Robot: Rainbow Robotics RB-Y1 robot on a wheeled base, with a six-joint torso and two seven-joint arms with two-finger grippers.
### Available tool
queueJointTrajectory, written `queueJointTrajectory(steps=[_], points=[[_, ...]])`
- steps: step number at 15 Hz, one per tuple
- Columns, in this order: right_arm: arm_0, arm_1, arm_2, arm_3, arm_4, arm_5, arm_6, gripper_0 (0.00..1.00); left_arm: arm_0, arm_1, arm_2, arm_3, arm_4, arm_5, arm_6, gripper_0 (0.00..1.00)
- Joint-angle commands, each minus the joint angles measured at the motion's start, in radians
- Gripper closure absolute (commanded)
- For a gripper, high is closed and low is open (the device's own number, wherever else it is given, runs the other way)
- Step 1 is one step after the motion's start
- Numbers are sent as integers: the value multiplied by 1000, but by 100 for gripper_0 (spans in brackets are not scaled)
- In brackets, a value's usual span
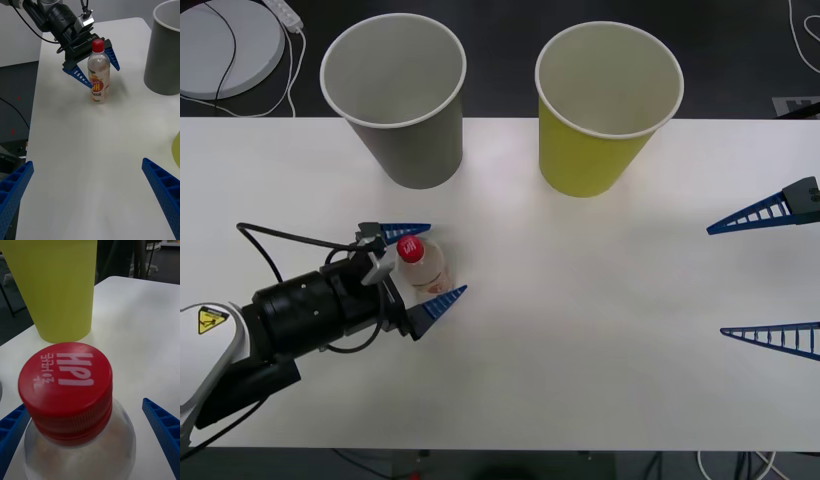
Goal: Put the can into the green bin and the plastic bottle into the gray bin
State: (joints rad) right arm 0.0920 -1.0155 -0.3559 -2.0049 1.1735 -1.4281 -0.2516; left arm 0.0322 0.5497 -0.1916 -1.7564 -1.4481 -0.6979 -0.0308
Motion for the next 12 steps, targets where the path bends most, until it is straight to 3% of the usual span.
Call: queueJointTrajectory(steps=[1,2,3,4,5,12], points=[[0,0,0,0,0,0,0,0,0,-1,0,0,-12,-2,5,0],[0,0,0,0,0,0,0,0,0,-1,0,0,-12,-2,5,0],[0,0,0,0,0,0,0,0,0,-1,0,0,-12,-2,5,59],[0,0,0,0,0,0,0,0,0,-2,-2,0,-12,-2,5,93],[0,0,0,0,0,0,0,0,0,-1,0,0,-12,-2,5,100],[0,0,0,0,0,0,0,0,-2,-1,0,0,-6,-3,9,100]])
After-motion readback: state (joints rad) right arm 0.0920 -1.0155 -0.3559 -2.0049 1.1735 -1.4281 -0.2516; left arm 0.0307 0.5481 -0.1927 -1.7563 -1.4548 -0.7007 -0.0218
